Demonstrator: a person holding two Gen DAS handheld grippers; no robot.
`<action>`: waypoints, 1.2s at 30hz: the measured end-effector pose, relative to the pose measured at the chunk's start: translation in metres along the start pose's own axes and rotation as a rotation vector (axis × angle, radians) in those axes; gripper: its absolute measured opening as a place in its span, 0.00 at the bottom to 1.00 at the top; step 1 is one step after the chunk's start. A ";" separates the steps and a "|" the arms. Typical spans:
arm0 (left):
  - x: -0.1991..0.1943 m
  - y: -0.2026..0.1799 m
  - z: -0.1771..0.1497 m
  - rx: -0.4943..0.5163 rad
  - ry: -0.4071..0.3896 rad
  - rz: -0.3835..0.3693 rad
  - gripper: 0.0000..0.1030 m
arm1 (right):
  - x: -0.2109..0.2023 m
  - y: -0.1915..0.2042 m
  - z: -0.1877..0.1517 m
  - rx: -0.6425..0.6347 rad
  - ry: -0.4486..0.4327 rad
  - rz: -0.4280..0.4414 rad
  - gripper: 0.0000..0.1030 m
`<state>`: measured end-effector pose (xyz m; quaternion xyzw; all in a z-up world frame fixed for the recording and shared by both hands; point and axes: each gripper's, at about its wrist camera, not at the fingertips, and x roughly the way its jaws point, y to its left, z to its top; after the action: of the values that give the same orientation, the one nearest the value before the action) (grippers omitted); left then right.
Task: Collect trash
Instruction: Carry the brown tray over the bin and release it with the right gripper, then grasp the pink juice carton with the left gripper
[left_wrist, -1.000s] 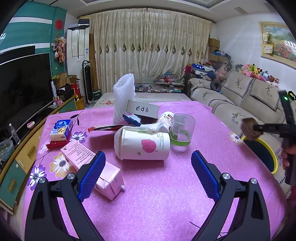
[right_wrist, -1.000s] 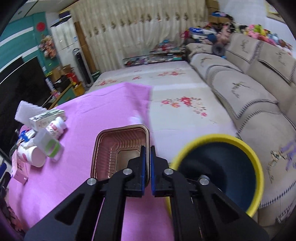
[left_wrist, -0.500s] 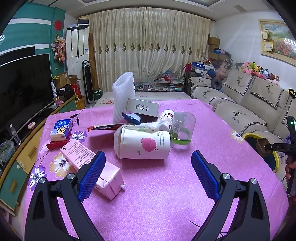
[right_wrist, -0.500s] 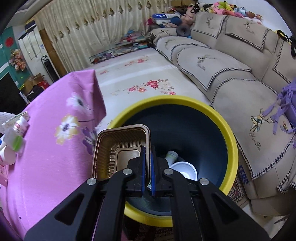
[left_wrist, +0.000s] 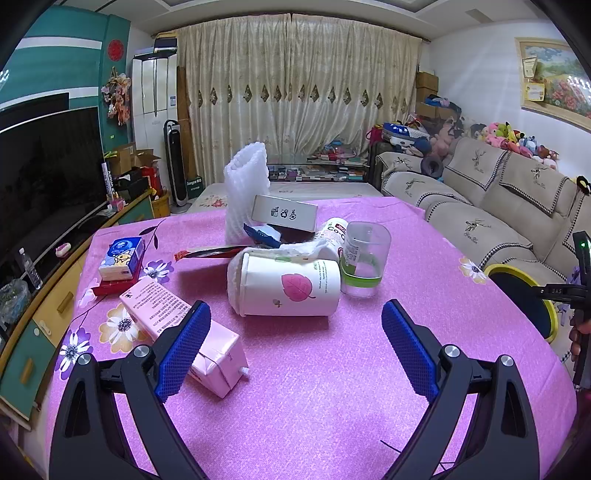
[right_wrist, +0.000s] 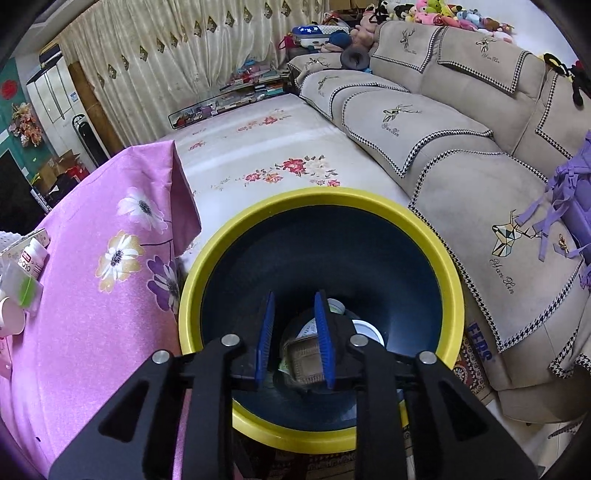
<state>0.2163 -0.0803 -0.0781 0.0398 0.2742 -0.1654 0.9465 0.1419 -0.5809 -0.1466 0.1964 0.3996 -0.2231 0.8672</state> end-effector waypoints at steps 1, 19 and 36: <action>0.000 0.000 0.000 -0.002 0.001 0.000 0.90 | -0.001 0.000 0.000 0.001 -0.002 0.002 0.21; 0.009 0.029 0.000 -0.101 0.039 0.169 0.90 | -0.023 0.003 -0.001 -0.006 -0.052 0.046 0.27; 0.061 0.074 -0.021 -0.288 0.278 0.251 0.89 | -0.016 0.014 0.001 -0.019 -0.044 0.133 0.28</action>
<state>0.2791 -0.0244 -0.1289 -0.0397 0.4156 0.0013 0.9087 0.1407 -0.5667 -0.1308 0.2094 0.3685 -0.1657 0.8905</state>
